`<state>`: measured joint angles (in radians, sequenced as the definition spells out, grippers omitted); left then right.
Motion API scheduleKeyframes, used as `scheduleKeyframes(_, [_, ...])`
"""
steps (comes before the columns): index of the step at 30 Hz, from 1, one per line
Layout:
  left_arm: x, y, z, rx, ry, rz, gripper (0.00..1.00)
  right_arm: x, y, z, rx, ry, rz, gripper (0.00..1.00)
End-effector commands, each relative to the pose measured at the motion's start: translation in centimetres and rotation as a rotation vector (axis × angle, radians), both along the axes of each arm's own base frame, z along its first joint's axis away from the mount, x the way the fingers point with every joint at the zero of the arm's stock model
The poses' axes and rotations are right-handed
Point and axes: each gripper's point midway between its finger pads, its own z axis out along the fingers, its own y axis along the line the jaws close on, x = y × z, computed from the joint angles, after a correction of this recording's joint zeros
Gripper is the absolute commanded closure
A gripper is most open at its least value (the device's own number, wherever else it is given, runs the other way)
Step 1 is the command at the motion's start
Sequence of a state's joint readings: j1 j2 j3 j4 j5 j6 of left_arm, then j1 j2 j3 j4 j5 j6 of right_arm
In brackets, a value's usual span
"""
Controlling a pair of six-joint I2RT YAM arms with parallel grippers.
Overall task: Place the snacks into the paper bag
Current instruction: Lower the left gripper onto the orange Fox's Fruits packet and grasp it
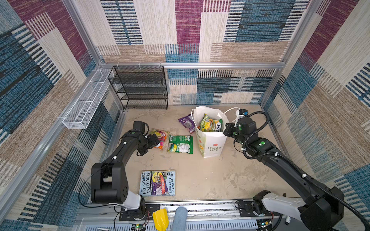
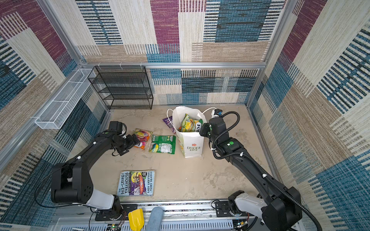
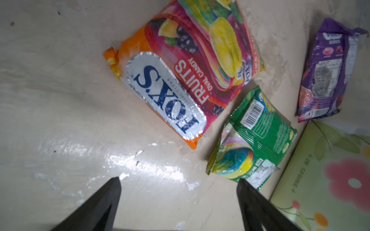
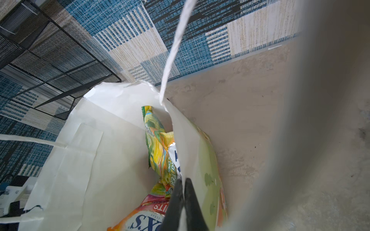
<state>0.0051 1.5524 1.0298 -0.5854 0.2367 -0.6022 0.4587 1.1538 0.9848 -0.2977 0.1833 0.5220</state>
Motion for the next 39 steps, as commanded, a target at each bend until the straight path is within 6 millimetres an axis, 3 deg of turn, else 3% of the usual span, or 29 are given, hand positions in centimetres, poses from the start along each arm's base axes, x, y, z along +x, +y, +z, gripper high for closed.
scheduleKeyframes(1, [2.0, -0.4, -0.7, -0.085, -0.012, 0.012, 0.07, 0.1, 0.2, 1.0, 0.01, -0.038, 0.013, 1.0])
scheduleKeyframes(14, [4.6, -0.6, -5.1, -0.154, 0.069, 0.053, 0.29, 0.3, 0.5, 0.4, 0.008, -0.03, 0.025, 1.0])
scheduleKeyframes(20, [4.4, -0.4, -6.3, -0.154, 0.107, 0.092, 0.51, 0.2, 0.3, 0.5, 0.011, -0.038, 0.017, 1.0])
scheduleKeyframes(23, [4.3, -0.4, -6.3, -0.161, 0.106, 0.102, 0.68, 0.2, 0.4, 0.4, 0.013, -0.039, 0.017, 1.0])
scheduleKeyframes(28, [4.2, -1.4, -4.8, -0.224, 0.076, 0.093, 0.92, 0.2, 0.5, 0.4, 0.017, -0.038, 0.025, 1.0])
scheduleKeyframes(33, [3.1, -2.2, -1.1, -0.269, -0.004, 0.075, 1.0, 0.1, 0.5, 0.6, 0.022, -0.045, 0.029, 1.0])
scheduleKeyframes(39, [0.7, -2.4, 4.4, -0.262, -0.094, 0.04, 1.0, -0.1, 0.6, 0.7, 0.027, -0.051, 0.036, 1.0])
